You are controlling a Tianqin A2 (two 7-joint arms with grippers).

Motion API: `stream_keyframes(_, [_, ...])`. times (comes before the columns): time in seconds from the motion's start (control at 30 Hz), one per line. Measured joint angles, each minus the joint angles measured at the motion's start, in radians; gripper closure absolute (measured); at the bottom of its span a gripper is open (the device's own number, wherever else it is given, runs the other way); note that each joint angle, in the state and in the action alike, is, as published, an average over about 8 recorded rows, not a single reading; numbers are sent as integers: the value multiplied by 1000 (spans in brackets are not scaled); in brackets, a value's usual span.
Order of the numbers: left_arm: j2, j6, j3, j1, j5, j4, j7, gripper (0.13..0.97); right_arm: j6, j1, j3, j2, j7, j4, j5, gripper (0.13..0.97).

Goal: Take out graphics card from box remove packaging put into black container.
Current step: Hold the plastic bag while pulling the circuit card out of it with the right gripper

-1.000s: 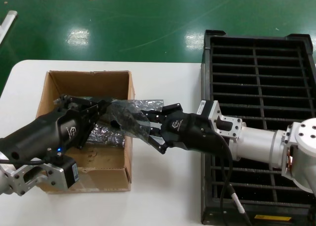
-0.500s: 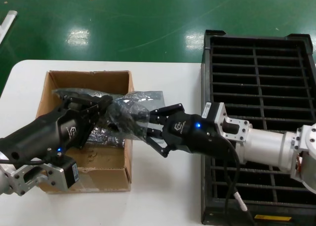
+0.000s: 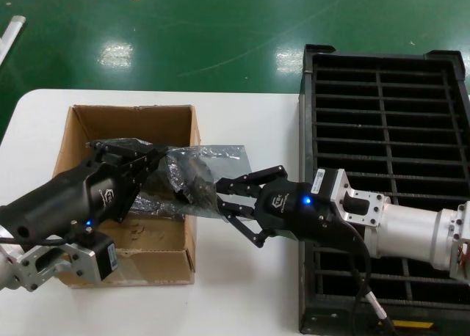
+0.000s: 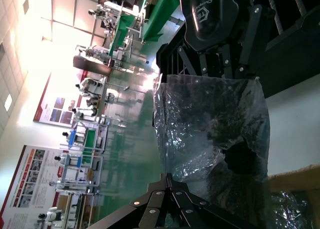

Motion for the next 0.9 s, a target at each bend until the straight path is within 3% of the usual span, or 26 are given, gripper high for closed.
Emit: stream_keyframes(0.9, [0, 0, 0, 0, 0, 0, 0, 959, 40, -43, -43, 2, -35, 54, -40, 908])
